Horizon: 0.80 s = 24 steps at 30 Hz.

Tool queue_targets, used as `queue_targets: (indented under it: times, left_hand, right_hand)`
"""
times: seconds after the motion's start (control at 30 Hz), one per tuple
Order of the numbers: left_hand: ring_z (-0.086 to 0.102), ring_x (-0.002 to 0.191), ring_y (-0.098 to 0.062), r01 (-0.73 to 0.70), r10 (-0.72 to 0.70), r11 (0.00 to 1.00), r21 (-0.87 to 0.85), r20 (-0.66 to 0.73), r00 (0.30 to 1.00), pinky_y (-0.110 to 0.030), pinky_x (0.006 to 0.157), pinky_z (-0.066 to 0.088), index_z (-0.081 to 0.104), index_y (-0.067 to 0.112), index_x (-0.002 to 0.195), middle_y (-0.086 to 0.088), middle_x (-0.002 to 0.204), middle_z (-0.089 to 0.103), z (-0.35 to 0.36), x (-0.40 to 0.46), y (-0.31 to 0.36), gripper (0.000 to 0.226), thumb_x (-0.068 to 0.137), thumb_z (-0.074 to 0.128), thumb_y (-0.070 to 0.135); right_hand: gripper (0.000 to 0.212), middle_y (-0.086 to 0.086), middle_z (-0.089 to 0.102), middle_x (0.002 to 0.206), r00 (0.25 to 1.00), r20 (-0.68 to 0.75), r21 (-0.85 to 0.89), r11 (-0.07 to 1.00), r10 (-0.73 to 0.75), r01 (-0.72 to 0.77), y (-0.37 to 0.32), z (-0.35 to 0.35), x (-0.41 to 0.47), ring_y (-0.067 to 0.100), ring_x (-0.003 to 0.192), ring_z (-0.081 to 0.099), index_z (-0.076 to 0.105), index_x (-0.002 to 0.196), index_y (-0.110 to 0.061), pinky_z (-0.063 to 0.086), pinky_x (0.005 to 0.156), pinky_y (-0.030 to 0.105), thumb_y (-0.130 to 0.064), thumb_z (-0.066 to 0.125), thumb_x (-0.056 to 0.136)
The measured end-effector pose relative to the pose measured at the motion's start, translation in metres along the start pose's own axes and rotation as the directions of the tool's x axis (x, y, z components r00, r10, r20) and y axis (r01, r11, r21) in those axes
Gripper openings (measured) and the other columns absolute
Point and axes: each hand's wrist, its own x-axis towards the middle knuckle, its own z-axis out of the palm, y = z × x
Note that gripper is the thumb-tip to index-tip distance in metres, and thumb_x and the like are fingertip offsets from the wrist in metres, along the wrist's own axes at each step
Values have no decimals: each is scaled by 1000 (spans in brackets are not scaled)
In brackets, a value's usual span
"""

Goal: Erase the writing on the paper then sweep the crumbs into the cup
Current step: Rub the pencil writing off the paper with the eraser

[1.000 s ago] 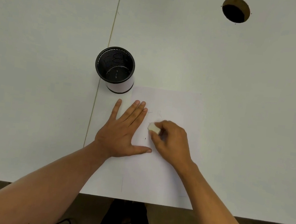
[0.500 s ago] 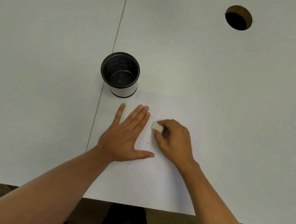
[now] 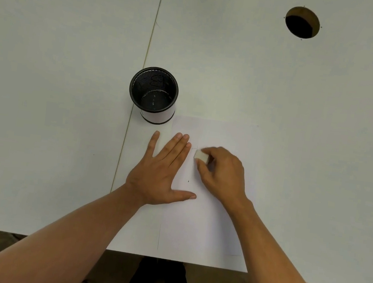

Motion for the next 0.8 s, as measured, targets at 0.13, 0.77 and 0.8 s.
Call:
queue_targets:
  times: [0.13,0.77,0.8]
  left_hand:
    - [-3,156,-21,4,-4,1000,-2,7,1000,-64,122,1,10,6,160,-10,169,4,1,1,0,115,83,22,91]
    - [2,156,-22,-8,9,1000,6,-30,1000,-66,121,6,14,4,159,-12,168,8,2,0,-1,114,84,23,89]
    - [2,156,-22,-10,11,1000,7,-34,999,-66,121,5,14,4,159,-12,168,9,2,0,0,114,84,23,89]
  right_hand:
    - [25,1,69,95,999,-43,-8,1000,26,-26,-4,0,30,14,78,61,68,108,-14,48,68,25,-30,63,89]
    - [23,-3,70,94,996,-51,50,996,71,-69,-7,8,-7,10,75,60,68,105,-18,47,65,23,-33,63,89]
    - [24,-3,70,94,996,-56,43,997,73,-70,-7,8,-4,10,75,60,69,106,-18,46,65,22,-34,63,89]
